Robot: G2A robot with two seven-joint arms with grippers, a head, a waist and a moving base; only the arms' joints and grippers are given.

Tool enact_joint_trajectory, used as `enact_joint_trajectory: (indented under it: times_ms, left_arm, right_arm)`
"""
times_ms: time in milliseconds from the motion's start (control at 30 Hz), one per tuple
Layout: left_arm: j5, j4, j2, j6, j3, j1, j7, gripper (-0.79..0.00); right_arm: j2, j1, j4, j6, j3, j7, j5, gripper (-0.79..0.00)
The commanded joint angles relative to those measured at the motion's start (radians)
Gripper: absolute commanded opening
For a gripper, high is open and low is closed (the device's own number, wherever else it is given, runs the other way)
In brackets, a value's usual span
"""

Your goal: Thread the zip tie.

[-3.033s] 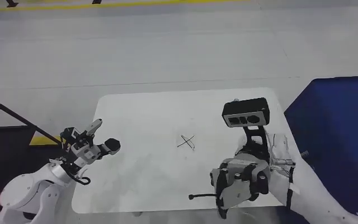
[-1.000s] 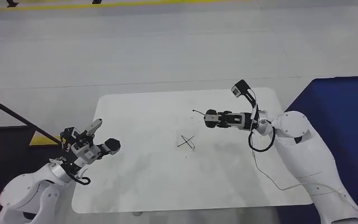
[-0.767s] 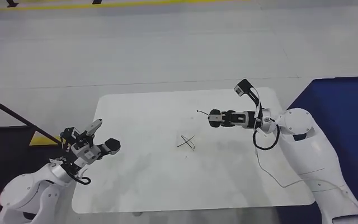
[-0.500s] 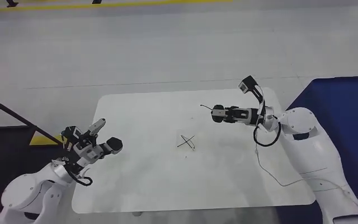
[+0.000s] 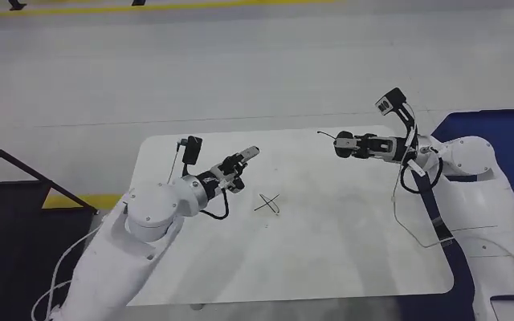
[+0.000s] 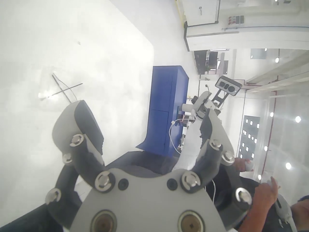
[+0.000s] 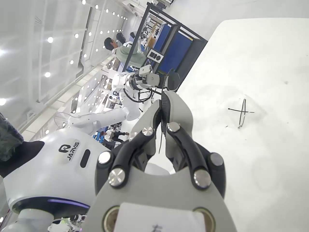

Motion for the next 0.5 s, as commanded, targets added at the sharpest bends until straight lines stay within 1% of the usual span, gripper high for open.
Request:
enact_joint_trajectory:
  times_ms: [0, 200, 233, 267, 300, 367, 400, 467]
  left_arm:
    - [-0.002, -0.008, 0.001, -0.001, -0.004, 0.018, -0.001, 0.000]
    - [-0.002, -0.008, 0.001, -0.001, -0.004, 0.018, -0.001, 0.000]
    - [0.003, -0.004, 0.001, 0.015, 0.011, 0.021, -0.019, 0.000]
    - [0.012, 0.005, 0.001, 0.068, 0.032, 0.006, -0.049, 0.000]
    - [0.025, 0.011, -0.002, 0.139, 0.060, -0.026, -0.074, 0.000]
    - [0.068, 0.028, -0.013, 0.231, 0.141, -0.113, -0.116, 0.000]
    - [0.091, 0.056, -0.023, 0.292, 0.190, -0.163, -0.121, 0.000]
    - [0.073, 0.129, -0.054, 0.354, 0.285, -0.275, -0.164, 0.000]
  right_arm:
    - [0.000, 0.000, 0.000, 0.000, 0.000, 0.000, 0.000, -0.785]
    - [0.000, 0.000, 0.000, 0.000, 0.000, 0.000, 0.000, -0.785]
    - [0.000, 0.000, 0.000, 0.000, 0.000, 0.000, 0.000, -0.785]
    - [0.000, -0.005, -0.003, 0.007, -0.001, -0.009, -0.009, -0.785]
    - [0.002, -0.007, -0.008, 0.015, 0.003, -0.026, -0.029, -0.785]
    - [0.007, -0.008, -0.002, 0.014, 0.026, -0.065, -0.052, -0.785]
    - [0.010, -0.007, 0.006, 0.021, 0.036, -0.072, -0.055, -0.785]
    - [0.014, -0.002, 0.021, 0.033, 0.056, -0.083, -0.054, -0.785]
